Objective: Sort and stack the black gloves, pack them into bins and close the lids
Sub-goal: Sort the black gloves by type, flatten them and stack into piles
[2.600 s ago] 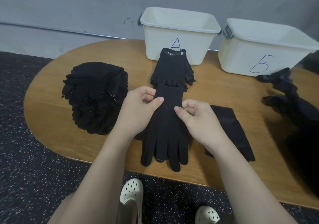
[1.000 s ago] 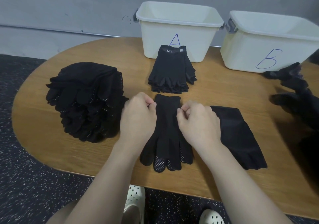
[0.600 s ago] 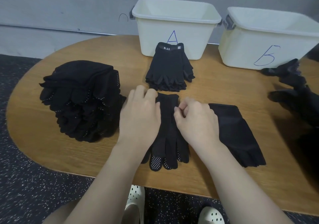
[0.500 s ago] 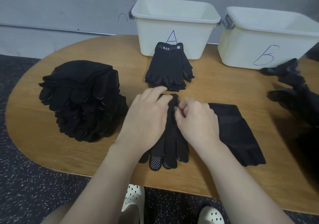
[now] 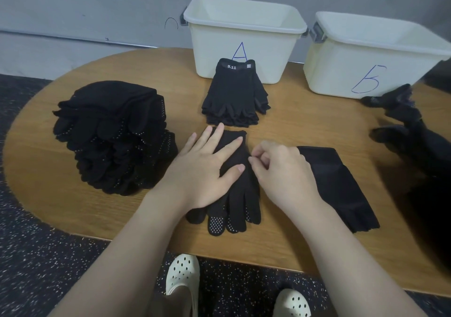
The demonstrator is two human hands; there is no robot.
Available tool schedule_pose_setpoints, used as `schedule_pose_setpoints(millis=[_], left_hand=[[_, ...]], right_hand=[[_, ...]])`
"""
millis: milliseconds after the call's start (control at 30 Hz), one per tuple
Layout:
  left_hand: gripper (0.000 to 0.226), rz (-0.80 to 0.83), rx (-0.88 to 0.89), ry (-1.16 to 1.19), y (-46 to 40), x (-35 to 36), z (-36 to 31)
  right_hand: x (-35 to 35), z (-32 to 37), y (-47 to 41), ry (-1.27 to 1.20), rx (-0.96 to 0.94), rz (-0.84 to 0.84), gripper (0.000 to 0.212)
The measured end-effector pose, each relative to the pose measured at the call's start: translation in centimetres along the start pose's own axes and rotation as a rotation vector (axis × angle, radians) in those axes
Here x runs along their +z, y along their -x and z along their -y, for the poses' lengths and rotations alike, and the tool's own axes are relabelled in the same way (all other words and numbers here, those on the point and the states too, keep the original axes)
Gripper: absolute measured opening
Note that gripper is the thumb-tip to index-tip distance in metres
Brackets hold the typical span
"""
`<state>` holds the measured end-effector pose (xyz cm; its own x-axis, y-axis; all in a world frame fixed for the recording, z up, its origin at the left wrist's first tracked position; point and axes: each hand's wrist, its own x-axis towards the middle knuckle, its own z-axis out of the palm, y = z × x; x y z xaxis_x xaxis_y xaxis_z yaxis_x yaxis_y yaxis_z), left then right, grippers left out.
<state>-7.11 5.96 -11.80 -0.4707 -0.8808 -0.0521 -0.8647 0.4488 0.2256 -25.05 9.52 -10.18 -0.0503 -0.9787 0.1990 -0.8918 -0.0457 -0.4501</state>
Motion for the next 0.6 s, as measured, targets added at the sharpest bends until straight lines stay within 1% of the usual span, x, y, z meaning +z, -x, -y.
schedule_pose_setpoints(millis=[67,133,200,267,333,367,433,533,600], left_hand=[[0.066,-0.016,-0.013,0.018,0.0,0.1,-0.1],[0.066,-0.045,-0.051,0.067,0.1,0.1,0.0],[0.066,-0.075,-0.088,0.107,0.1,0.1,0.2],[0.065,-0.092,-0.102,0.114,0.2,0.3,0.2],[0.065,-0.097,-0.11,0.115,0.2,0.5,0.2],[0.064,-0.099,-0.116,0.116,0.1,0.5,0.1],[0.061,-0.104,-0.126,0.118,0.0,0.5,0.1],[0.06,-0.115,-0.148,0.121,0.0,0.6,0.0],[0.06,-0.132,-0.167,0.115,0.0,0.7,-0.3]], right_hand=[[-0.5,-0.5,0.5,-0.013,-0.073,-0.008,0.009],[-0.9,-0.8,1.2,-0.049,-0.198,-0.009,0.01],[-1.5,-1.0,2.2,-0.119,-0.328,0.034,0.014],[-2.2,-1.1,3.4,-0.189,-0.411,0.136,0.026],[-2.5,-1.3,4.7,-0.184,-0.451,0.222,0.041],[-2.3,-1.5,5.1,-0.163,-0.463,0.239,0.045],[-1.8,-1.9,5.8,-0.124,-0.477,0.232,0.041],[-1.2,-2.5,6.1,-0.114,-0.509,0.168,0.027],[-1.3,-3.0,6.3,-0.117,-0.512,0.136,0.024]])
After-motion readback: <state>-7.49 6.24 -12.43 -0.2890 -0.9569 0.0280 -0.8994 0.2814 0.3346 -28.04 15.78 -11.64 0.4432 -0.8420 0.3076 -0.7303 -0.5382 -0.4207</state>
